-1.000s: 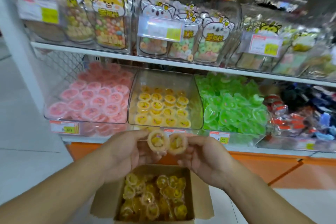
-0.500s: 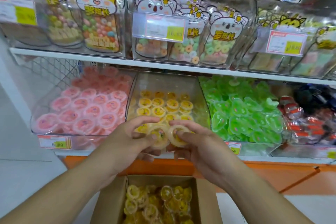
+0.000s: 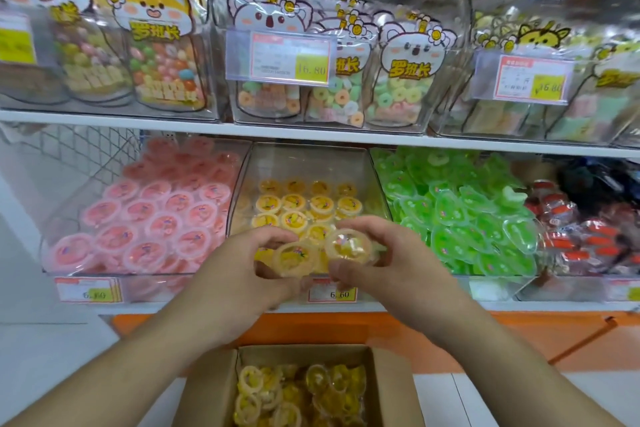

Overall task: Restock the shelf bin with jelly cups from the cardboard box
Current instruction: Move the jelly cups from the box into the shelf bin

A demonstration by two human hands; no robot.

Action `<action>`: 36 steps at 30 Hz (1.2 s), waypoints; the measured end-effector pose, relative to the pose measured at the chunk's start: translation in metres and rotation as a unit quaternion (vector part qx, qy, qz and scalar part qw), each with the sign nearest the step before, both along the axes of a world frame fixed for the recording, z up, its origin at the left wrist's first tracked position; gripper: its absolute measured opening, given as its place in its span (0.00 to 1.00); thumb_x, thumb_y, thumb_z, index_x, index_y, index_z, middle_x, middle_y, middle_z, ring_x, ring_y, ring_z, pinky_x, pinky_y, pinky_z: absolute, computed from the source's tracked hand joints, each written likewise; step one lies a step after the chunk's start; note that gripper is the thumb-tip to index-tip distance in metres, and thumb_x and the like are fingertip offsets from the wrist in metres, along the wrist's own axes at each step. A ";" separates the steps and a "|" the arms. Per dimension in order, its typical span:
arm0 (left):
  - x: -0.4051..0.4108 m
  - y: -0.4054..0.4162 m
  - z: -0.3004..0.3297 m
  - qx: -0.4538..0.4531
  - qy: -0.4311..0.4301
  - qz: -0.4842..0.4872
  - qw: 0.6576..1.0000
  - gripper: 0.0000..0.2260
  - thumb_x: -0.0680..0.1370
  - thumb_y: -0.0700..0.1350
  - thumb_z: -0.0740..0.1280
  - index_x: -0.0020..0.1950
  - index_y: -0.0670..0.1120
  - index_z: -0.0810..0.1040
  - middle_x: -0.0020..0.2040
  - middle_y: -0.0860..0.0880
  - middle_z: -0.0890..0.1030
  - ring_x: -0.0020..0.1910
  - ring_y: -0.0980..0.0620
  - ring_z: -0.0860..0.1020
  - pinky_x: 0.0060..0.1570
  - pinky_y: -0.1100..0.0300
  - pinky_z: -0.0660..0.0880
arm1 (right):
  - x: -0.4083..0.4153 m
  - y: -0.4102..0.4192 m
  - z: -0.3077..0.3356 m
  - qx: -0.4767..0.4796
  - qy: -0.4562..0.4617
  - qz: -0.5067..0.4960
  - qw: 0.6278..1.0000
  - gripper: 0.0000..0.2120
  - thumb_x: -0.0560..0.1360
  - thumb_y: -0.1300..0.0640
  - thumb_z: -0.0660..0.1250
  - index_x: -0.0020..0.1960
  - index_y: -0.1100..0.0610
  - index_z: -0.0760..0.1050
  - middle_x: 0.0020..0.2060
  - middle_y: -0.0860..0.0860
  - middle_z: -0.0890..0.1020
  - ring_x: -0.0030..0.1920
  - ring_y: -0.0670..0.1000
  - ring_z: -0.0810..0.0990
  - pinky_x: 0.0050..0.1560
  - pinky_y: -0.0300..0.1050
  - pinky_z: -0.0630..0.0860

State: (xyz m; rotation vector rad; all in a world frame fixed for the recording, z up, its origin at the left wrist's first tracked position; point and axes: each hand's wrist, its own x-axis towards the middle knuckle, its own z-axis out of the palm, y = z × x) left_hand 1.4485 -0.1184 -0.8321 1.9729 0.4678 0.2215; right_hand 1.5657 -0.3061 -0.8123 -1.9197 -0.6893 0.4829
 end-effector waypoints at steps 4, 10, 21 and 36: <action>0.028 0.006 0.002 0.101 -0.008 0.005 0.995 0.24 0.66 0.52 0.85 0.58 0.63 0.80 0.50 0.66 0.81 0.40 0.58 0.81 0.45 0.55 0.81 | 0.029 -0.005 0.008 -0.020 -0.155 -0.050 0.986 0.20 0.71 0.47 0.80 0.59 0.43 0.78 0.45 0.42 0.85 0.43 0.43 0.84 0.47 0.47 0.82; 0.113 0.022 -0.025 0.191 0.006 -0.009 0.981 0.27 0.57 0.55 0.87 0.51 0.63 0.79 0.56 0.63 0.76 0.58 0.56 0.76 0.63 0.53 0.76 | 0.052 -0.006 0.006 -0.055 -0.253 -0.049 0.965 0.19 0.72 0.45 0.78 0.59 0.43 0.76 0.46 0.37 0.82 0.48 0.38 0.80 0.49 0.39 0.78; 0.163 0.034 -0.071 0.320 0.106 -0.005 0.941 0.28 0.64 0.63 0.80 0.62 0.70 0.78 0.72 0.57 0.70 0.68 0.40 0.64 0.70 0.48 0.65 | 0.064 -0.007 -0.003 -0.096 -0.329 -0.027 0.939 0.23 0.72 0.42 0.76 0.64 0.43 0.75 0.55 0.38 0.80 0.55 0.41 0.77 0.55 0.36 0.72; 0.124 0.039 -0.064 0.393 0.071 -0.093 0.912 0.23 0.80 0.56 0.67 0.75 0.65 0.71 0.75 0.68 0.68 0.75 0.57 0.58 0.68 0.55 0.47 | 0.060 -0.009 -0.006 -0.112 -0.325 -0.033 0.939 0.25 0.72 0.42 0.77 0.65 0.45 0.76 0.56 0.38 0.80 0.57 0.40 0.76 0.55 0.30 0.68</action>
